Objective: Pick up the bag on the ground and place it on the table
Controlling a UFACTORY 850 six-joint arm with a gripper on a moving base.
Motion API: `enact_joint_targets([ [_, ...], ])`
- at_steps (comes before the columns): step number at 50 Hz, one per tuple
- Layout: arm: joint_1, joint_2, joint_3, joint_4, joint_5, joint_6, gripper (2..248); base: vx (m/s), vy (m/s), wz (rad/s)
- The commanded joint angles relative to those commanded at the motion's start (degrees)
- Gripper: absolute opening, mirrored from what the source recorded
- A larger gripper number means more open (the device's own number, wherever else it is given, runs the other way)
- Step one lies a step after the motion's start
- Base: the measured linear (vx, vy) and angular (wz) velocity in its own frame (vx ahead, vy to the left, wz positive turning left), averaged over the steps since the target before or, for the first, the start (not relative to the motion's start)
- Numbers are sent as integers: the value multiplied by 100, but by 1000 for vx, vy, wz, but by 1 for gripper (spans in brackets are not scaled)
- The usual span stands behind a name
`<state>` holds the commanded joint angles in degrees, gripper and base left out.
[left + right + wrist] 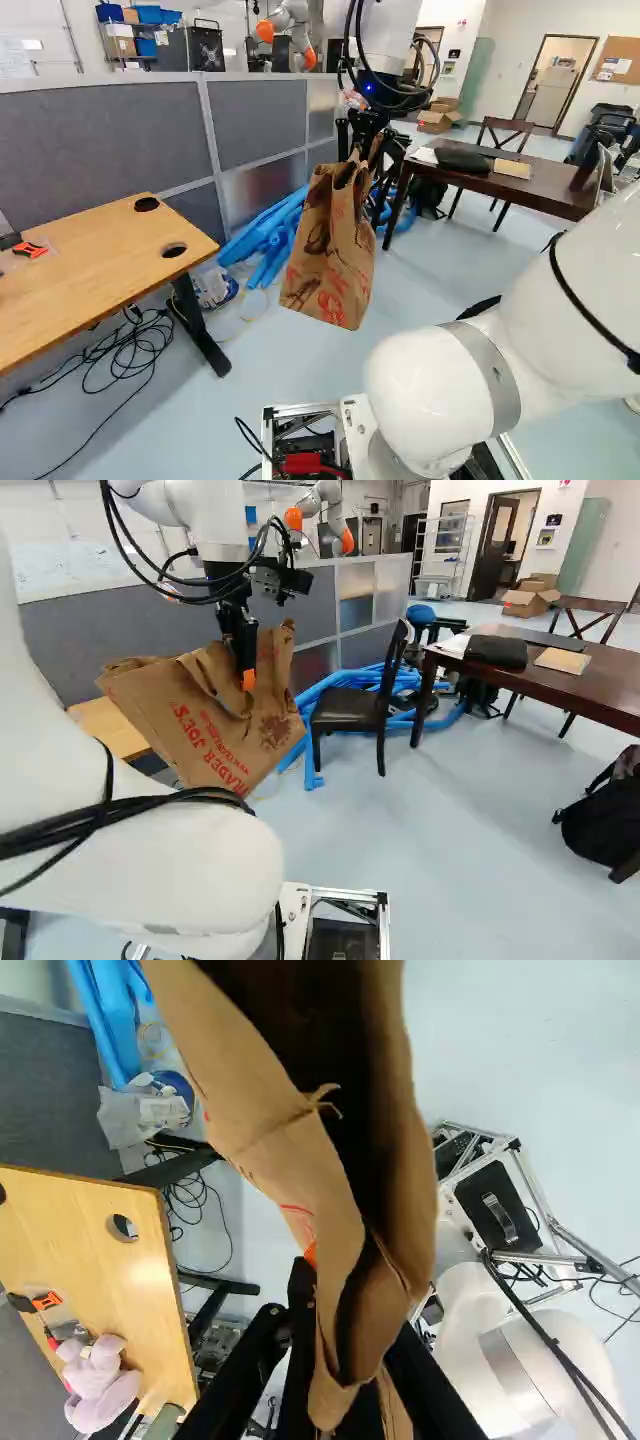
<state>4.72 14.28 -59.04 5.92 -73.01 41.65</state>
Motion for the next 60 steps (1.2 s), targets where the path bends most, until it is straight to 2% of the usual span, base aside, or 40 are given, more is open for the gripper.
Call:
enact_joint_targets([
  [17, 0, 0, 0, 0, 0, 0, 26, 10, 0, -1],
  [37, 0, 0, 0, 0, 0, 0, 26, 105, 6, -18],
  [49, 0, 0, 0, 0, 0, 0, 26, 95, 105, 193],
  [60, 0, 0, 0, 0, 0, 0, 26, 58, 175, 451],
])
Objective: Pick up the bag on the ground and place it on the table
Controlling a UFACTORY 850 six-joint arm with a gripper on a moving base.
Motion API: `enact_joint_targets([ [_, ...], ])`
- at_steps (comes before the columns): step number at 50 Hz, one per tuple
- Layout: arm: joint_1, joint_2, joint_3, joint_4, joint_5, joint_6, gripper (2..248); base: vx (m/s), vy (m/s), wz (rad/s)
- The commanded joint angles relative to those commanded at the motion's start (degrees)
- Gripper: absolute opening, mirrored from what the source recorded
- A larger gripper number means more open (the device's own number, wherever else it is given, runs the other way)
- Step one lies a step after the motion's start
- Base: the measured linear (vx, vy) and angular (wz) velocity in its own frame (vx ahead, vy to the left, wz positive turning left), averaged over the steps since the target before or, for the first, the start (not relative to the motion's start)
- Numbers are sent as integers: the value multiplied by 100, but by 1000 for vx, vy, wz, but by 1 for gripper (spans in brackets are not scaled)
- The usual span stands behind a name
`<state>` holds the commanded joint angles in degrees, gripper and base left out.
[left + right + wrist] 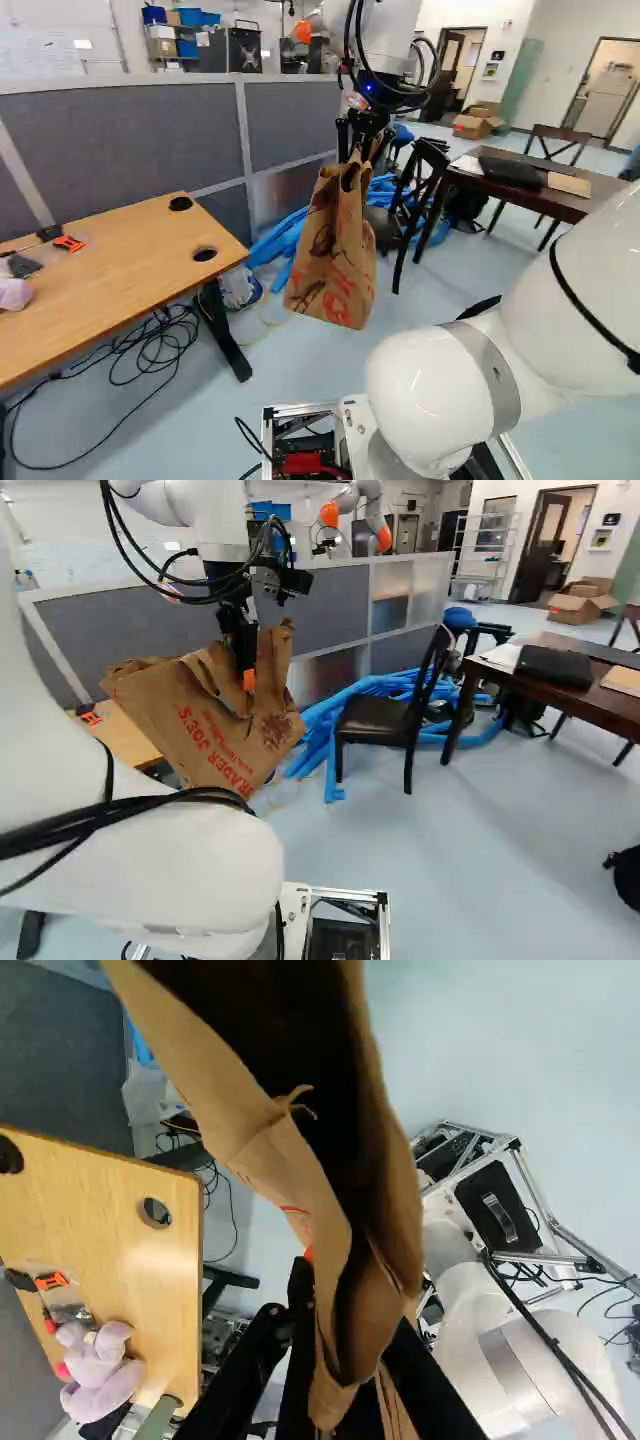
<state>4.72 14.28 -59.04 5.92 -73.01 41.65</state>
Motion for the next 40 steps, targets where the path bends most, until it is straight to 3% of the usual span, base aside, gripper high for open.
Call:
enact_joint_targets([
  [22, 0, 0, 0, 0, 0, 0, 26, 16, 207, 614],
  [40, 0, 0, 0, 0, 0, 0, 26, 41, 165, 610],
])
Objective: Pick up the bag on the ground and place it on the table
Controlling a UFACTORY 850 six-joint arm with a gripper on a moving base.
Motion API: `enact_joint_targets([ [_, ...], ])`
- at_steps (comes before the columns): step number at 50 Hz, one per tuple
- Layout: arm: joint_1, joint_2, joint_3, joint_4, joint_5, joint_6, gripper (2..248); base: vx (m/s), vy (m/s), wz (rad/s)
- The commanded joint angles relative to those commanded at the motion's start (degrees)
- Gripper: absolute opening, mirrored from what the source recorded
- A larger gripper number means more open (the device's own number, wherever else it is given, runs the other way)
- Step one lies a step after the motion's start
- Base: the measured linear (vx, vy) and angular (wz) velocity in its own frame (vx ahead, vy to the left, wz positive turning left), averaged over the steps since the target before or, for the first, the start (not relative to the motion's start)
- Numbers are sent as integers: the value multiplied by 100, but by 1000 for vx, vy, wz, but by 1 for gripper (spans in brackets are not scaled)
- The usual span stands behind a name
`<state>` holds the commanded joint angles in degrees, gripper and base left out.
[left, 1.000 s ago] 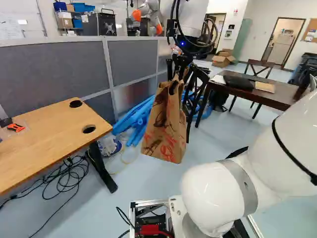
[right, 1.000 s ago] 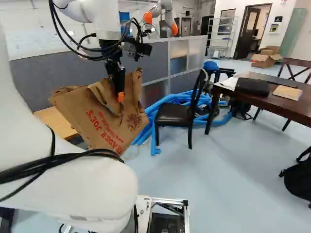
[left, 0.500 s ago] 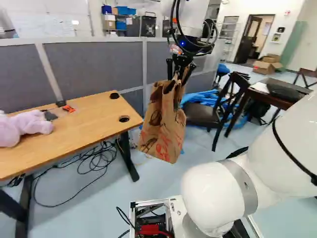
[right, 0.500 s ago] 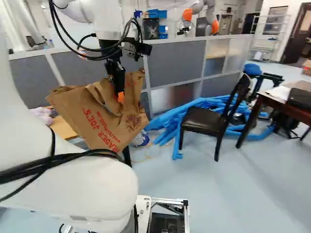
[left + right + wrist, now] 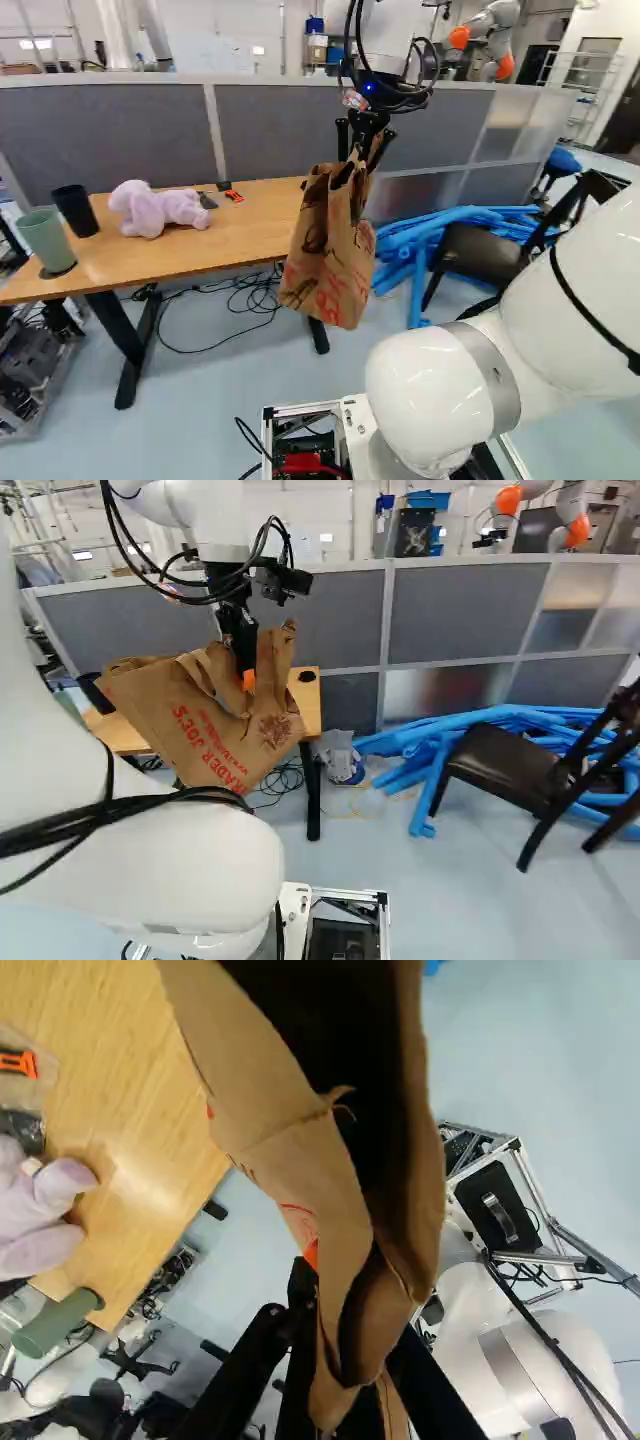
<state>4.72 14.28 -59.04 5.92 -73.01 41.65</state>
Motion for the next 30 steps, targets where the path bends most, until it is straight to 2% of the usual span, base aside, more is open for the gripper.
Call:
enact_joint_targets([
  [6, 0, 0, 0, 0, 0, 0, 26, 40, 128, 604],
  [11, 0, 0, 0, 0, 0, 0, 26, 40, 87, 417],
  [30, 0, 0, 0, 0, 0, 0, 26, 40, 47, 228],
])
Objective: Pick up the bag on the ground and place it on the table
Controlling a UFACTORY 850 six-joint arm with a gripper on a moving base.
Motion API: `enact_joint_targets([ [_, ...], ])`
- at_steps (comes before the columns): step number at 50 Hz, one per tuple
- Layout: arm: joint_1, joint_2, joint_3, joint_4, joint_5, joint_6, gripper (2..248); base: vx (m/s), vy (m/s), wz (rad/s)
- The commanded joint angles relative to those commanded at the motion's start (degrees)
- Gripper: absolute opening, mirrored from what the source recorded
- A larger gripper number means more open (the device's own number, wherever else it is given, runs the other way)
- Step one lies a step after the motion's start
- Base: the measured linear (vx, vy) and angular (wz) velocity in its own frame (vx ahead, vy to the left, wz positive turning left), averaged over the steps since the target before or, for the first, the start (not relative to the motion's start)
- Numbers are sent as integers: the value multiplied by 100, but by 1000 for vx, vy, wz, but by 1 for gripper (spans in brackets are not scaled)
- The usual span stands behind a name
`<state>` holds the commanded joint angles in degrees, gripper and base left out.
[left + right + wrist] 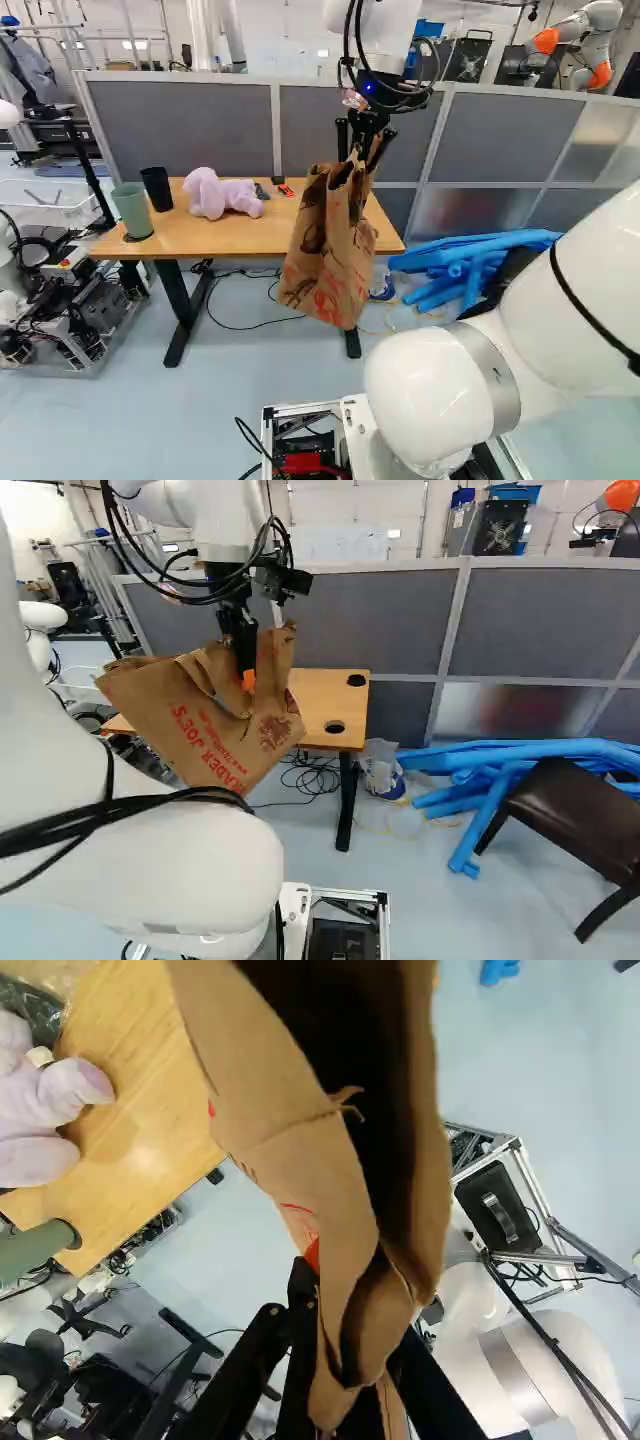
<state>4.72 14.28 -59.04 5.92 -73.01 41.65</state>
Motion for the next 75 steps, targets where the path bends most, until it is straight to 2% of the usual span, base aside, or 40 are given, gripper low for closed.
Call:
enact_joint_targets([
  [15, 0, 0, 0, 0, 0, 0, 26, 89, 38, 203],
  [53, 0, 0, 0, 0, 0, 0, 26, 100, 4, 11],
  [75, -10, -121, -98, 0, 0, 0, 26, 12, 0, 1],
])
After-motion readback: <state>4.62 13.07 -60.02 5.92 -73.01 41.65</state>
